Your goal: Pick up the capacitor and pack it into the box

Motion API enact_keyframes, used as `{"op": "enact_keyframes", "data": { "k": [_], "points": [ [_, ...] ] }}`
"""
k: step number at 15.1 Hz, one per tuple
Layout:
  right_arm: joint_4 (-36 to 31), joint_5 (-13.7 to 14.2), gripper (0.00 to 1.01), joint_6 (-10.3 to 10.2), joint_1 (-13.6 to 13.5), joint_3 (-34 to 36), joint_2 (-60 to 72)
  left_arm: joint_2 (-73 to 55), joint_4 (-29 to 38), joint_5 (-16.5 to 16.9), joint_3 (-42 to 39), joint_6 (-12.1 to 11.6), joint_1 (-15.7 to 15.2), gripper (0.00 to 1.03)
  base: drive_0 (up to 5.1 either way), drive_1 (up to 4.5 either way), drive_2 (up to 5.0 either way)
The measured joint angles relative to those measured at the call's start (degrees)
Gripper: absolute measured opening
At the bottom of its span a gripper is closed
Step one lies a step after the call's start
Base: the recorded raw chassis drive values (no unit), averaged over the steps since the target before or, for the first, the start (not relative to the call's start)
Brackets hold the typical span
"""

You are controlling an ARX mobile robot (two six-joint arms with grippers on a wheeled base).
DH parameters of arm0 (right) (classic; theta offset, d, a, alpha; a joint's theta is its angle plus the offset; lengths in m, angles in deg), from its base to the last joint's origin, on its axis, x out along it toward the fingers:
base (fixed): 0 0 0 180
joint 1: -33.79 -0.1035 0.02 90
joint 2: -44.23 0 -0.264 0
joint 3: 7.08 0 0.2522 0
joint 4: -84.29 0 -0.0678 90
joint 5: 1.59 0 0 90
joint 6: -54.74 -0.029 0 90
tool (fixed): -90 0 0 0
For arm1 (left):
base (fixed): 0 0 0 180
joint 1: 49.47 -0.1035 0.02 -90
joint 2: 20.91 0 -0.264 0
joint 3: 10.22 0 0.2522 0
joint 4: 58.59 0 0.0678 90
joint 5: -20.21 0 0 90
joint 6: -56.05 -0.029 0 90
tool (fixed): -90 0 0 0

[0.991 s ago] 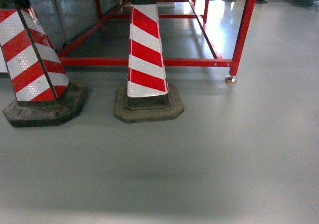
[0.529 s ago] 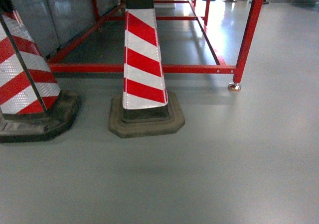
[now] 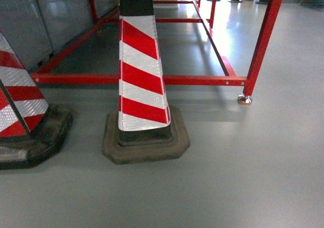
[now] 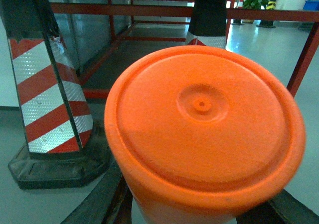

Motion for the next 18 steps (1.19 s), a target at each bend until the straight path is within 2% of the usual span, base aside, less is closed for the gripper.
{"op": "enact_keyframes", "data": {
  "k": [8,18],
  "points": [
    [-0.11,0.0,0.98,0.0,0.0,0.0,0.0,0.0,0.0,0.11,0.0,0.0,0.0,0.44,0.0,4.05,-4.0],
    [0.07,0.02,0.98,0.0,0.0,0.0,0.0,0.0,-0.04,0.11,0.0,0.0,0.0,0.44,0.0,0.0,0.0]
  ]
}}
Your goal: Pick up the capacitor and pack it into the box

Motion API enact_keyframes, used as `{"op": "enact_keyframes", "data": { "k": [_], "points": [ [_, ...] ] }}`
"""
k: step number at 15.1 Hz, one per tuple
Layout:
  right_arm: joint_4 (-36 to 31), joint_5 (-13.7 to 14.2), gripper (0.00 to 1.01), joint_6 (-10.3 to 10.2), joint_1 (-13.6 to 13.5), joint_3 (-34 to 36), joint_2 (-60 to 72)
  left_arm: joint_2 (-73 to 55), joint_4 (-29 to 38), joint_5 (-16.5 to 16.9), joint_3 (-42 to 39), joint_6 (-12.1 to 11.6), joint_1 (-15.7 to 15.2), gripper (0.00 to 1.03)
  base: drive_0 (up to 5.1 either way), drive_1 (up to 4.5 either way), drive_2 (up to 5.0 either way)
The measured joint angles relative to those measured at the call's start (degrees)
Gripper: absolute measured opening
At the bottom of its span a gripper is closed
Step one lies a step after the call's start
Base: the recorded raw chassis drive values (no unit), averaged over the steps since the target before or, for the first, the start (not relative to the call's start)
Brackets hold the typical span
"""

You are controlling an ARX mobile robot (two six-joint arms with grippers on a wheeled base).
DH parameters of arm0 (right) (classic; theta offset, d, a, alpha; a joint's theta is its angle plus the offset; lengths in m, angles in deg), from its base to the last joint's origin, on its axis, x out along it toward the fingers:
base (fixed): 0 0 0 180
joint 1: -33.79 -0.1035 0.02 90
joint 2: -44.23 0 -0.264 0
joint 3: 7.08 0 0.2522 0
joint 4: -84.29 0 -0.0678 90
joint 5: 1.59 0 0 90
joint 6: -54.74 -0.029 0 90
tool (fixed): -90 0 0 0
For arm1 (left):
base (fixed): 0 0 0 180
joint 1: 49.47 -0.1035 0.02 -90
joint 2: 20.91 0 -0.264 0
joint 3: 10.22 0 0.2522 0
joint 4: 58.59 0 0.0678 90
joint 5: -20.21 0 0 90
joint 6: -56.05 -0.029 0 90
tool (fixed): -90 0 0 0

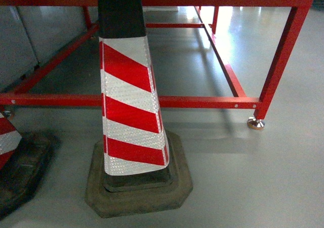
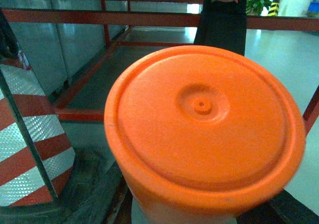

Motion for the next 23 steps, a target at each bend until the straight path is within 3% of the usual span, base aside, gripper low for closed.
{"op": "enact_keyframes", "data": {
  "k": [23],
  "points": [
    [-0.2,0.0,0.98,0.07,0.0,0.0,0.0,0.0,0.09,-0.07,0.0,-0.57,0.0,0.44,0.0,0.0,0.0]
  ]
}}
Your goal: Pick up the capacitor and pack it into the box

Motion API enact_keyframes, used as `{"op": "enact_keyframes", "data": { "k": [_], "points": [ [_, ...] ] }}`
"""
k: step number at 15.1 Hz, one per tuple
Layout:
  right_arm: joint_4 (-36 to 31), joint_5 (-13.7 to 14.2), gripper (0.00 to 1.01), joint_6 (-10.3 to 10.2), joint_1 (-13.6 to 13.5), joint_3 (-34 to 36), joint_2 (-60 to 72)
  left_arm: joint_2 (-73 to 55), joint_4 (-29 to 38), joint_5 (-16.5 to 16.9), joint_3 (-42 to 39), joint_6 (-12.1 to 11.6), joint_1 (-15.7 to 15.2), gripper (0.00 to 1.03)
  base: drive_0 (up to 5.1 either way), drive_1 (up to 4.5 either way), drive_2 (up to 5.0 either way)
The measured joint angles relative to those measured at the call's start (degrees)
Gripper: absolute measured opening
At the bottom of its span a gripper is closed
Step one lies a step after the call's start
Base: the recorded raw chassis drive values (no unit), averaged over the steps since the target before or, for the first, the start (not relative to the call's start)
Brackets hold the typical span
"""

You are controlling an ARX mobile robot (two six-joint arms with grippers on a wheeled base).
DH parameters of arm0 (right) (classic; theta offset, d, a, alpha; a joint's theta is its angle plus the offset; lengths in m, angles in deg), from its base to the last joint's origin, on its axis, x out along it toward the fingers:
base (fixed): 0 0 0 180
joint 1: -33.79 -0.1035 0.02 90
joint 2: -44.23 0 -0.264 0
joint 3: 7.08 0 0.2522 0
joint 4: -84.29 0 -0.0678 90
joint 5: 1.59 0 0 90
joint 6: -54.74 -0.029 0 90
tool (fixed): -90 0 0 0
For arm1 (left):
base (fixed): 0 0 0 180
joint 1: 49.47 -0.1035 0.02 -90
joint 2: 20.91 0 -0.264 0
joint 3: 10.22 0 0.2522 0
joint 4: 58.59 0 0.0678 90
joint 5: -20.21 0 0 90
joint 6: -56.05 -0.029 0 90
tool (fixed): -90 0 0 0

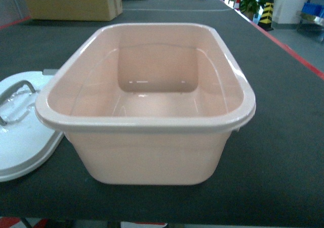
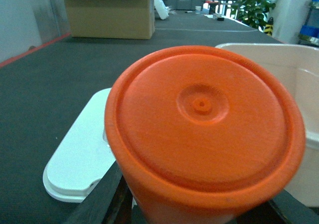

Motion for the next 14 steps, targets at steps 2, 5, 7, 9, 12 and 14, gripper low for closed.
{"op": "enact_keyframes", "data": {
  "k": [2,5,7,9,12,14],
  "points": [
    [-0.15,-0.02,0.98,-0.07,0.0,0.0,0.0,0.0,0.24,0.07,-0.02,-0.04,0.0,0.44,0.0,0.0,0.0],
    [0.07,0.0,0.98,-0.07,0.0,0.0,0.0,0.0,0.2,0.07,0.0,-0.04,0.0,0.43,0.0,0.0,0.0],
    [0.11,0.0,0.98,-0.07,0.0,0.0,0.0,0.0,0.0,0.07,0.0,-0.04,0.0,0.43,0.0,0.0,0.0],
    [0.11,0.0,0.98,-0.07,0.0,0.0,0.0,0.0,0.0,0.09,0.0,-0.04,0.0,0.43,0.0,0.0,0.0],
    [0.11,0.0,0.98,-0.07,0.0,0.0,0.0,0.0,0.0,0.09,0.0,-0.04,0.0,0.43,0.0,0.0,0.0],
    [0.11,0.0,0.98,-0.07,0.0,0.0,0.0,0.0,0.0,0.09,0.0,-0.04,0.0,0.43,0.0,0.0,0.0]
  ]
}}
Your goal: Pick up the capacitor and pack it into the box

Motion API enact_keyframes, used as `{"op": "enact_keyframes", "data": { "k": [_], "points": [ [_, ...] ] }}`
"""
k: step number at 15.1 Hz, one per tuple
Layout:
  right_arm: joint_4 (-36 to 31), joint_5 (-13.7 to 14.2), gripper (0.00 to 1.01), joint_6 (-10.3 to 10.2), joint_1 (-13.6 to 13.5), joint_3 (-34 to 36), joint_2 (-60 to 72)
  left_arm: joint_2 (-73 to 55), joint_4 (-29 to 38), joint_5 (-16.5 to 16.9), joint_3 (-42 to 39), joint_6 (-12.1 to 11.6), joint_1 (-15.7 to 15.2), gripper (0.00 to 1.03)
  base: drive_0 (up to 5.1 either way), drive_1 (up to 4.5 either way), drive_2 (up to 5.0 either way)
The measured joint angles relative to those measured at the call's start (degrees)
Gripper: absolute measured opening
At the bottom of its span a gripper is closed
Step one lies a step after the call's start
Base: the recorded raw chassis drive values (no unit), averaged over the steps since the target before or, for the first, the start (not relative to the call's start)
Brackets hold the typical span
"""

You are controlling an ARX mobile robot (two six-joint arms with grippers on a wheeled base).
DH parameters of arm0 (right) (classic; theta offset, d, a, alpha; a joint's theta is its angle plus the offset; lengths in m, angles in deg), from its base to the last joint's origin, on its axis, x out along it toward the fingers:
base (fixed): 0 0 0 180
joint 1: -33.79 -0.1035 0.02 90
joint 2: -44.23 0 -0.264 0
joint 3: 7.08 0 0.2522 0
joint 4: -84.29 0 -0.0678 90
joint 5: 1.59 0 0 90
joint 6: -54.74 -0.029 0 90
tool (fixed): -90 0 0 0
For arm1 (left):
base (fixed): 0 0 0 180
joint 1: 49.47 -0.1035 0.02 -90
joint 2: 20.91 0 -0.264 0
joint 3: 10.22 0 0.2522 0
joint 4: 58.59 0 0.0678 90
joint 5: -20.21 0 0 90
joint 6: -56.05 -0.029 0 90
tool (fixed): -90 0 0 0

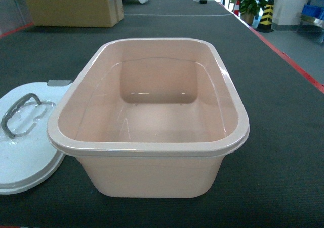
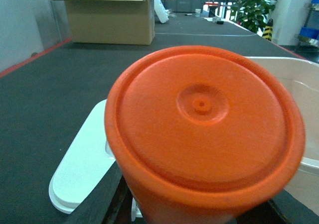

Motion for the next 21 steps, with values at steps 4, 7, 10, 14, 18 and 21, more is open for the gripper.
{"op": "enact_keyframes", "data": {
  "k": [4,7,10,14,18,21],
  "points": [
    [0.0,0.0,0.98,0.0,0.0,0.0,0.0,0.0,0.0,0.0,0.0,0.0,0.0,0.43,0.0,0.0,0.0],
    [0.0,0.0,0.98,0.0,0.0,0.0,0.0,0.0,0.0,0.0,0.0,0.0,0.0,0.43,0.0,0.0,0.0],
    [0.0,0.0,0.98,0.0,0.0,0.0,0.0,-0.02,-0.11,-0.17,0.0,0.0,0.02,0.43,0.0,0.0,0.0],
    [0.0,0.0,0.98,0.0,0.0,0.0,0.0,-41.31,33.99,-11.32,10.12,0.48,8.85,0.43,0.0,0.0,0.0],
    [-0.04,0.0,0.98,0.0,0.0,0.0,0.0,-95.8,48.57,-10.12,39.45,2.45,28.74,0.83,0.0,0.0,0.0],
    [-0.02,0.0,0.98,0.0,0.0,0.0,0.0,-83.71,54.21,-10.73,30.69,2.16,18.56,0.98,0.0,0.0,0.0]
  ]
}}
